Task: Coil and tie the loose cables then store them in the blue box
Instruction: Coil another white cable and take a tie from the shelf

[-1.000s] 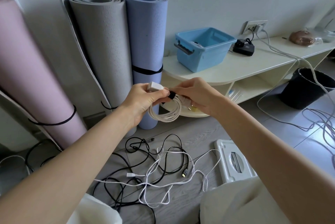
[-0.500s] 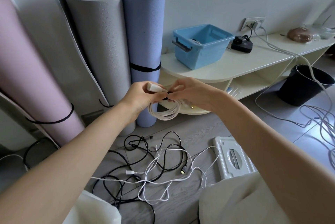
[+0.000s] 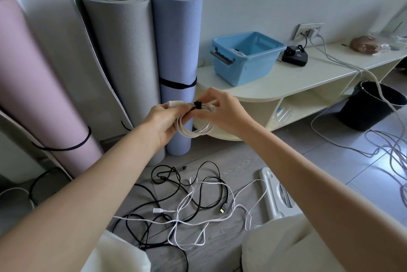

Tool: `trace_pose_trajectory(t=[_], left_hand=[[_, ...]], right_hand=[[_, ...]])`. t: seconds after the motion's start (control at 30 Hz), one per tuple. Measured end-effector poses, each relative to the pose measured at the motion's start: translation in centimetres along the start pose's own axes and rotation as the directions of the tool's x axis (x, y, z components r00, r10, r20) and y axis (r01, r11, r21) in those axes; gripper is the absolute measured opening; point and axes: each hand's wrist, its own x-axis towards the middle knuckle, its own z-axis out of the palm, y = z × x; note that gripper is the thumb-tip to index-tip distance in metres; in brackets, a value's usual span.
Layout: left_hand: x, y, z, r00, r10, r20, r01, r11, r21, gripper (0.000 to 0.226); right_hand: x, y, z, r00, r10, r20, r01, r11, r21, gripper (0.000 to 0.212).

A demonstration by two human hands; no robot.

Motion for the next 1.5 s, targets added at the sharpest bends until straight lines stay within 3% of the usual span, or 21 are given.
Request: trace_pose_trajectory(t=[0.13, 0.3, 0.47, 0.67, 0.77, 0.9, 1.0, 1.23, 1.3, 1.4, 1.5], left_hand=[[0.1, -0.4, 0.6, 1.0, -0.005, 0.013, 0.004, 0.999, 0.043, 0.008], [0.7, -0.1, 0.7, 0.999, -0.011, 0.039, 0.013, 0.999, -0.046, 0.011], [0.6, -0.2, 1.0, 1.0, -0.017, -0.016, 0.017, 1.0, -0.008, 0.012], [0.6, -0.1, 0.5, 0.999, 0.034, 0.035, -0.031, 0.996, -0.084, 0.003], [0.4, 0.0, 0.7, 0.995, 0.088, 0.057, -0.088, 0.996, 0.0, 0.004], [0.4, -0.3, 0.8, 0.987, 0.159, 0.027, -0.161, 0.972, 0.172, 0.009], [0.3, -0.5, 0.8, 0.982, 0.184, 0.051, -0.191, 0.938, 0.29, 0.011], [0.7, -0.8, 1.1, 0.922, 0.3, 0.243, -0.386, 0.715, 0.582, 0.02], [1.3, -0.8, 1.1, 0.922, 0.304, 0.24, -0.388, 0.718, 0.578, 0.02], [2.9, -0.5, 1.9, 0.947, 0.279, 0.157, -0.32, 0.815, 0.484, 0.019], [5.1, 0.0, 3.4, 0.973, 0.219, 0.077, -0.231, 0.882, 0.41, 0.022]], right_hand=[[0.2, 0.3, 0.2, 0.997, -0.04, -0.06, 0.04, 0.999, 0.005, 0.022], [0.1, 0.3, 0.5, 0.951, -0.267, -0.156, 0.246, 0.959, -0.144, 0.017], [0.5, 0.3, 0.5, 0.943, -0.279, -0.182, 0.259, 0.957, -0.127, 0.006], [0.6, -0.1, 0.0, 0.975, -0.065, -0.211, 0.08, 0.995, 0.064, 0.007], [1.0, -0.1, -0.4, 0.976, 0.043, -0.214, -0.015, 0.991, 0.131, 0.017], [1.0, 0.3, -1.1, 0.985, 0.169, -0.042, -0.155, 0.959, 0.236, 0.014], [0.8, 0.9, -2.1, 0.956, 0.263, 0.129, -0.29, 0.906, 0.308, 0.027], [0.1, 2.2, -2.7, 0.893, 0.272, 0.358, -0.402, 0.838, 0.368, 0.021], [0.2, 2.3, -2.9, 0.902, 0.272, 0.335, -0.398, 0.826, 0.399, 0.018], [1.0, 2.7, -3.9, 0.931, 0.324, 0.167, -0.364, 0.801, 0.475, 0.014], [3.0, 3.7, -5.4, 0.915, 0.404, -0.014, -0.324, 0.752, 0.575, 0.015]])
